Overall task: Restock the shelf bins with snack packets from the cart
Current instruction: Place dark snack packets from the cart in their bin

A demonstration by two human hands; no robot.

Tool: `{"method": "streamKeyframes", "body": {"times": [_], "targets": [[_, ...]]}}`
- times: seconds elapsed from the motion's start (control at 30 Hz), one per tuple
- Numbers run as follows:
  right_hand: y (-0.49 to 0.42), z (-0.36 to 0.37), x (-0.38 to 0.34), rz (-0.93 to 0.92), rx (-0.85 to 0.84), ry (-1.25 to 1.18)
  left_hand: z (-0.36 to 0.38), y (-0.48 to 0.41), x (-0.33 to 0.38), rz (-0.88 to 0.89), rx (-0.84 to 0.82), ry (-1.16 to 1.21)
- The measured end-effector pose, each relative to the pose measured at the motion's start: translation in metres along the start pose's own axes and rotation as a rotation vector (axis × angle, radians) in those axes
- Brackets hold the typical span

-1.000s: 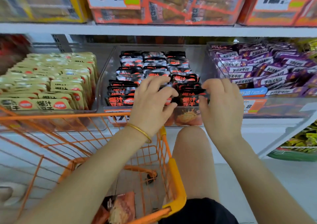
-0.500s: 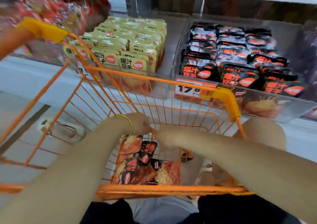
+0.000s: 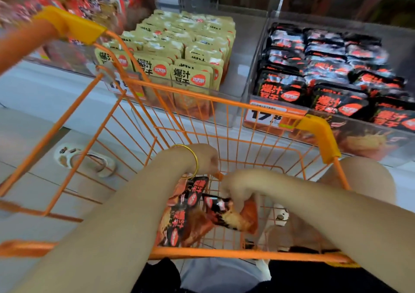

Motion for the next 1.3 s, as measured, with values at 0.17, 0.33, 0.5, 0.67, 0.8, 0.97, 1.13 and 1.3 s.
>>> {"method": "streamKeyframes", "body": {"times": [0.17, 0.33, 0.5, 0.67, 0.8, 0.97, 1.13, 1.3], "targets": [[0.055, -0.007, 0.055, 0.041, 0.349, -0.396, -0.019, 0.009, 0.000, -0.072, 0.143, 0.151], [0.091, 0.021, 0.069, -0.039, 0.922, -1.052, -0.039, 0.037, 0.019, 0.122, 0.298, 0.768], [0.106, 0.022, 0.071, 0.030, 1.224, -1.103, -0.070, 0.053, 0.036, 0.240, 0.555, 0.875], [0.136, -0.001, 0.091, 0.303, 1.612, -0.868, -0.122, 0.065, 0.077, 0.503, 1.006, 0.573], [0.122, -0.002, 0.111, 0.394, 1.689, -0.922, -0.132, 0.047, 0.093, 0.508, 1.155, 0.214], [0.101, 0.006, 0.123, 0.498, 1.627, -0.755, -0.119, 0.023, 0.091, 0.445, 1.147, 0.126], [0.119, 0.003, 0.113, 0.351, 1.919, -0.761, -0.120, 0.018, 0.089, 0.445, 1.111, 0.127], [0.128, -0.004, 0.129, 0.481, 1.721, -0.664, -0.120, 0.012, 0.078, 0.408, 1.121, 0.243]]}}
Point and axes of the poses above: each hand's wrist, its own y-axis away from the middle knuckle, its own z-axis out of the palm, x = y × z, the point moved 1 cm from there along -y, towards the middle knuckle, and after that the axes turned 2 degrees about z, right-handed, at the moved point
